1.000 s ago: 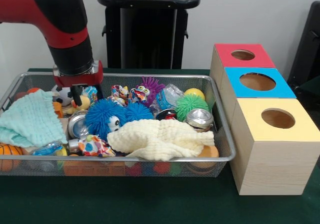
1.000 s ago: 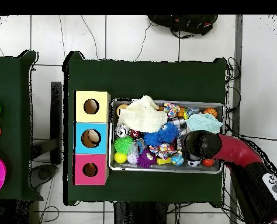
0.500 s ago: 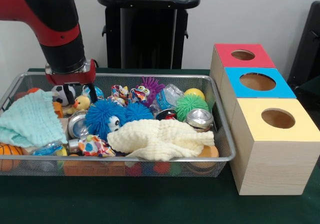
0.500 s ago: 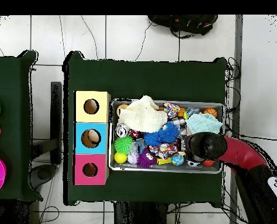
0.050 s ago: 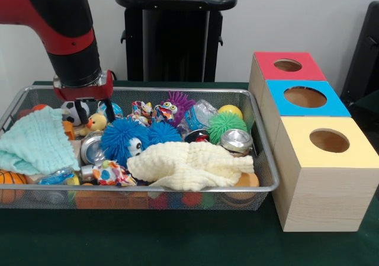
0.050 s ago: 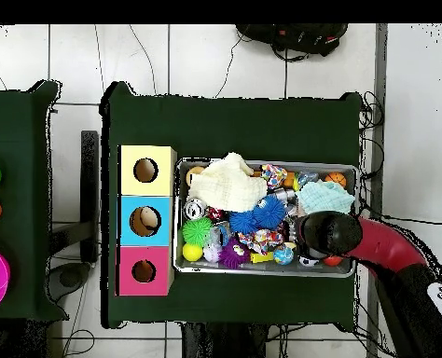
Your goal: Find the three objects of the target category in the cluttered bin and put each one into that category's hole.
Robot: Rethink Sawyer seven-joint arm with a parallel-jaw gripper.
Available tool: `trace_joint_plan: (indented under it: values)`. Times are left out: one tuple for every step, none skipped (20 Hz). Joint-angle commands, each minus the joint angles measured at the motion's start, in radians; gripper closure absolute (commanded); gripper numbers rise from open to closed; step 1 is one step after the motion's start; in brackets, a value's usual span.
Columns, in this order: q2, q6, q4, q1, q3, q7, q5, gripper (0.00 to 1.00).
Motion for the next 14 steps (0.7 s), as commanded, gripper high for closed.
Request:
trace_joint_plan:
  values:
    - [0.028, 0.028, 0.066, 0.005, 0.041, -0.149, -0.101, 0.0]
    - [0.025, 0.031, 0.071, 0.0, 0.041, -0.153, -0.104, 0.0]
    - [0.018, 0.037, 0.076, -0.005, 0.042, -0.158, -0.106, 0.0]
    - [0.013, 0.043, 0.079, -0.011, 0.044, -0.164, -0.107, 0.0]
    - [0.008, 0.048, 0.087, -0.018, 0.046, -0.168, -0.108, 0.0]
    - [0.001, 0.053, 0.094, -0.023, 0.048, -0.173, -0.109, 0.0]
    - [-0.006, 0.058, 0.101, -0.028, 0.05, -0.178, -0.111, 0.0]
    - [-0.012, 0.059, 0.11, -0.034, 0.052, -0.182, -0.114, 0.0]
    - [-0.015, 0.057, 0.116, -0.04, 0.053, -0.184, -0.117, 0.0]
    - [-0.018, 0.056, 0.123, -0.045, 0.054, -0.187, -0.12, 0.0]
    - [-0.021, 0.054, 0.129, -0.05, 0.055, -0.189, -0.124, 0.0]
    - [-0.024, 0.053, 0.136, -0.055, 0.056, -0.192, -0.127, 0.0]
    - [-0.025, 0.05, 0.142, -0.06, 0.057, -0.193, -0.131, 0.0]
    - [-0.025, 0.047, 0.146, -0.064, 0.058, -0.193, -0.135, 0.0]
